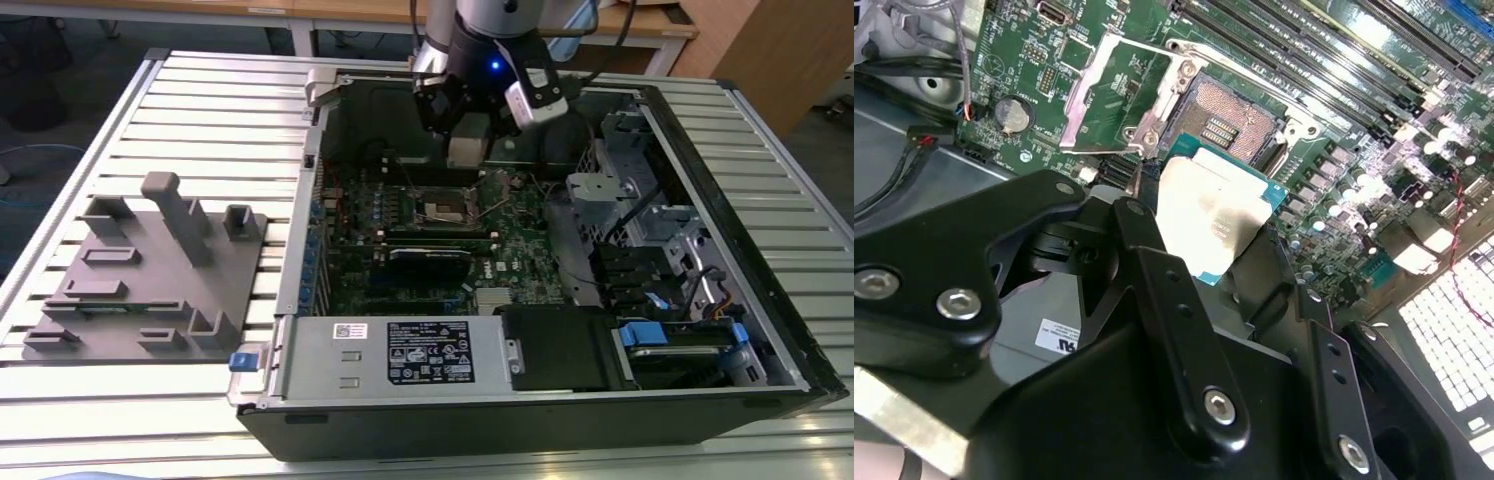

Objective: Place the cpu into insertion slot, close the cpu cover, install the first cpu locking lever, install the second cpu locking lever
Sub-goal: 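Place the cpu into insertion slot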

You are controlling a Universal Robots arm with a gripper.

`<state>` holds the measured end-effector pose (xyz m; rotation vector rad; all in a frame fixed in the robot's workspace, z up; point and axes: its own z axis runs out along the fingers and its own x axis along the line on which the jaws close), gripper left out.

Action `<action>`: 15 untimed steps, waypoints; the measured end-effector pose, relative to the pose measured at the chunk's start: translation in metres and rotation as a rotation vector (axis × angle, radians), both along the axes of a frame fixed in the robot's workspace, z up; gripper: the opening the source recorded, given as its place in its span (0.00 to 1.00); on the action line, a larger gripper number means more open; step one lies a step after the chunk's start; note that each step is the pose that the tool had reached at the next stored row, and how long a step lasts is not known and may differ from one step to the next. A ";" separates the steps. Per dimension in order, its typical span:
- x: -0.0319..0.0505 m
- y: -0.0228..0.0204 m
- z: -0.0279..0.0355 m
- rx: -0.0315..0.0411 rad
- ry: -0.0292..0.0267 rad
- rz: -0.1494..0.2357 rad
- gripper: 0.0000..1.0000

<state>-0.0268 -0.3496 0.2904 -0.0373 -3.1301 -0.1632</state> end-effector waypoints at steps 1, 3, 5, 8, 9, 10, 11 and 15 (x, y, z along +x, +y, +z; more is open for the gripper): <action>0.0000 0.0000 -0.0011 0.0001 0.0000 0.000 0.54; 0.0000 0.0000 -0.0023 0.0000 0.0000 0.000 0.54; 0.0000 0.0000 -0.0031 0.0000 0.0000 0.000 0.54; -0.0001 0.0000 -0.0058 0.0000 0.0000 0.000 0.54; -0.0002 0.0000 -0.0072 0.0001 -0.0001 0.000 0.54; -0.0004 0.0000 -0.0085 0.0000 0.0000 0.000 0.54; -0.0006 0.0000 -0.0098 0.0000 -0.0001 0.000 0.54; -0.0007 0.0000 -0.0109 -0.0001 0.0000 0.000 0.54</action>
